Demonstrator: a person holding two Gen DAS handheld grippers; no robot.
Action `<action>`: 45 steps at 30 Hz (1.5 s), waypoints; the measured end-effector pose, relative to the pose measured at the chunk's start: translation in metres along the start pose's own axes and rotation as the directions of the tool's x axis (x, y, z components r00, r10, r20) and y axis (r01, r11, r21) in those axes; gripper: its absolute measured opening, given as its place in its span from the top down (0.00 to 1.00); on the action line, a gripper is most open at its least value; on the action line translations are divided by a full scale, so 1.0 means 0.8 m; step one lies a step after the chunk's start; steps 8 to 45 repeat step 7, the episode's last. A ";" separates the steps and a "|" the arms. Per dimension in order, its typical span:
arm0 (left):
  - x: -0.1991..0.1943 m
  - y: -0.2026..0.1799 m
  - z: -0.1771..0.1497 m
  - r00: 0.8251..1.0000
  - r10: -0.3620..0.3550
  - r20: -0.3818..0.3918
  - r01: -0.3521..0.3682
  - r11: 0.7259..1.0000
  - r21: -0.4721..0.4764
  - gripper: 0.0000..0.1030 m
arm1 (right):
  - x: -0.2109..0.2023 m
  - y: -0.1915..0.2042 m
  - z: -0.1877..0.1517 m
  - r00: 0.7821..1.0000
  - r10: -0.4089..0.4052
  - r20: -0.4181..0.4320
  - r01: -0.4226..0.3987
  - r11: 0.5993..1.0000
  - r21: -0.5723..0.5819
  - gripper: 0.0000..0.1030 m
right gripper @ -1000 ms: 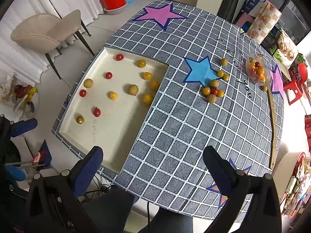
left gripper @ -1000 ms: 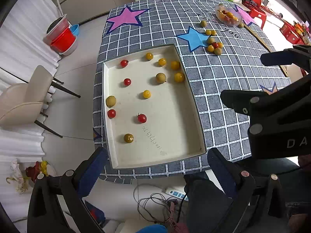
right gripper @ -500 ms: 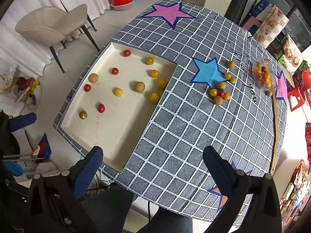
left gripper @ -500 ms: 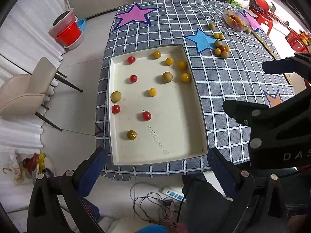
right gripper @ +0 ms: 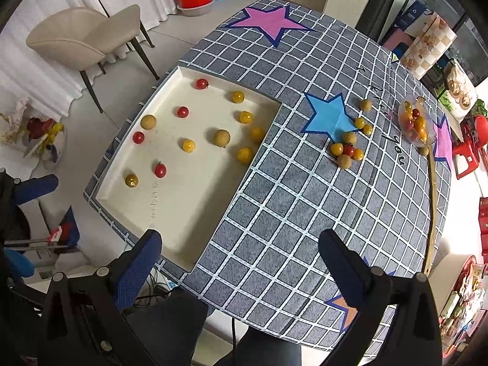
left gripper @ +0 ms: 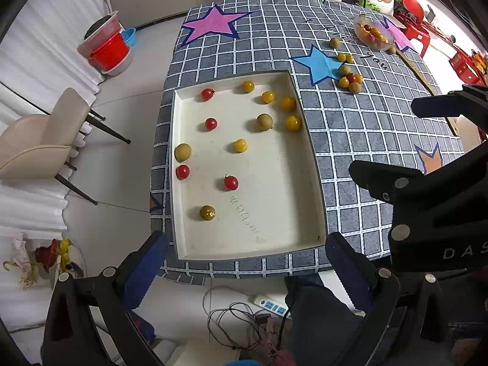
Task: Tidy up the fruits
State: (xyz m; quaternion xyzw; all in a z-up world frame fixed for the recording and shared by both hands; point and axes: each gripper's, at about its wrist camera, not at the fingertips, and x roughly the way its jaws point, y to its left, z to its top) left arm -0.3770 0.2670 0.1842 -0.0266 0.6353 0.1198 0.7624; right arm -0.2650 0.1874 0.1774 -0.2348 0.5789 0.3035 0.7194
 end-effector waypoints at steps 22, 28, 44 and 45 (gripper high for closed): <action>-0.004 -0.001 0.001 1.000 -0.001 0.018 0.001 1.000 0.000 0.00 | 0.001 0.000 0.000 1.000 0.000 -0.001 0.000 1.000 0.001 0.00; -0.004 -0.001 0.001 1.000 -0.001 0.018 0.001 1.000 0.000 0.00 | 0.001 0.000 0.000 1.000 0.000 -0.001 0.000 1.000 0.001 0.00; -0.004 -0.001 0.001 1.000 -0.001 0.018 0.001 1.000 0.000 0.00 | 0.001 0.000 0.000 1.000 0.000 -0.001 0.000 1.000 0.001 0.00; -0.004 -0.001 0.001 1.000 -0.001 0.018 0.001 1.000 0.000 0.00 | 0.001 0.000 0.000 1.000 0.000 -0.001 0.000 1.000 0.001 0.00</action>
